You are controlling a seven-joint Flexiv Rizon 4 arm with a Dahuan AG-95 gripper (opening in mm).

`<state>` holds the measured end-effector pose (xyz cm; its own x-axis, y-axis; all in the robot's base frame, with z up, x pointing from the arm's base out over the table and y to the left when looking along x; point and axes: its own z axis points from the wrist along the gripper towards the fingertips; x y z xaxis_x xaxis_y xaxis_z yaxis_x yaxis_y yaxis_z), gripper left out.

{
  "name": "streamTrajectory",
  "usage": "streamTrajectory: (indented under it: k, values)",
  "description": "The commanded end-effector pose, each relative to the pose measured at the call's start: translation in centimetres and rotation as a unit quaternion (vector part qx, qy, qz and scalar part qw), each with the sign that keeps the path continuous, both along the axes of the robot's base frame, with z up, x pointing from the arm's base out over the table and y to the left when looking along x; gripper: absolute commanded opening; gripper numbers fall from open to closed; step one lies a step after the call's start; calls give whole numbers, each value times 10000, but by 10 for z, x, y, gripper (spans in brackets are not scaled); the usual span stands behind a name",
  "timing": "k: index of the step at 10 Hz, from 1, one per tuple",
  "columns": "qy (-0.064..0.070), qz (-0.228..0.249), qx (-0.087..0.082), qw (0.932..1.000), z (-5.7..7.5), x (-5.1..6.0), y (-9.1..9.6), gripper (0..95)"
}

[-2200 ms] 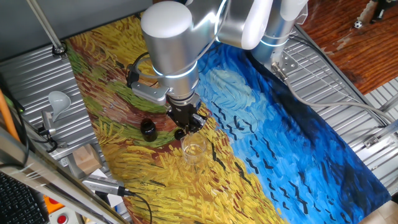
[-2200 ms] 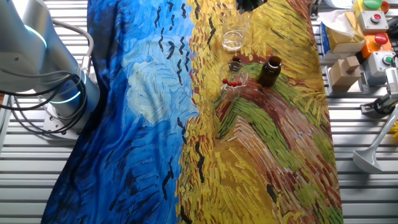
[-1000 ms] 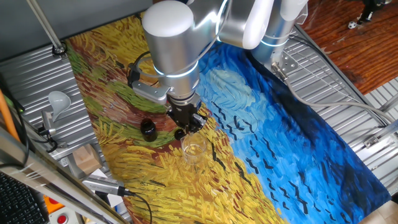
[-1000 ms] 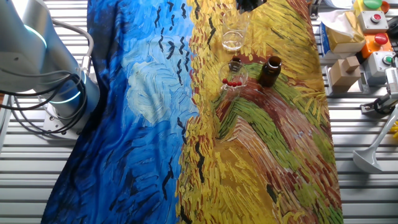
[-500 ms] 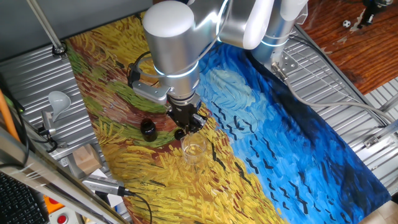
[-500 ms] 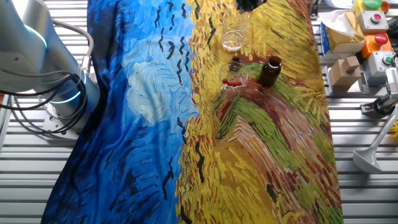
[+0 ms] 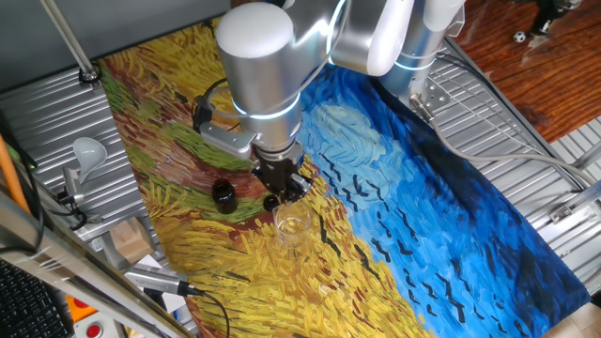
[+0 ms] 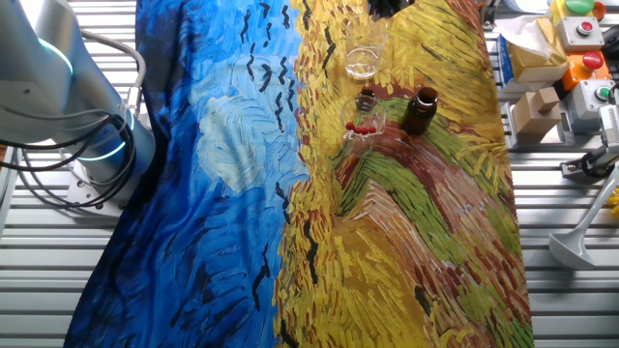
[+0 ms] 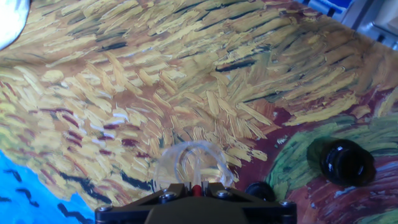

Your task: Transfer liquid using a dropper

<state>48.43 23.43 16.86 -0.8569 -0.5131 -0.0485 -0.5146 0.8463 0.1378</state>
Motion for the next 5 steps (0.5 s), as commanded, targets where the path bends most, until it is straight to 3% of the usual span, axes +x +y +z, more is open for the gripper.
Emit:
streamTrajectory:
  k: [1, 5]
  values:
    - [0, -26, -13, 10000, -3, 2, 3, 0]
    - [-9, -66, 1, 10000, -15, 1, 7, 0]
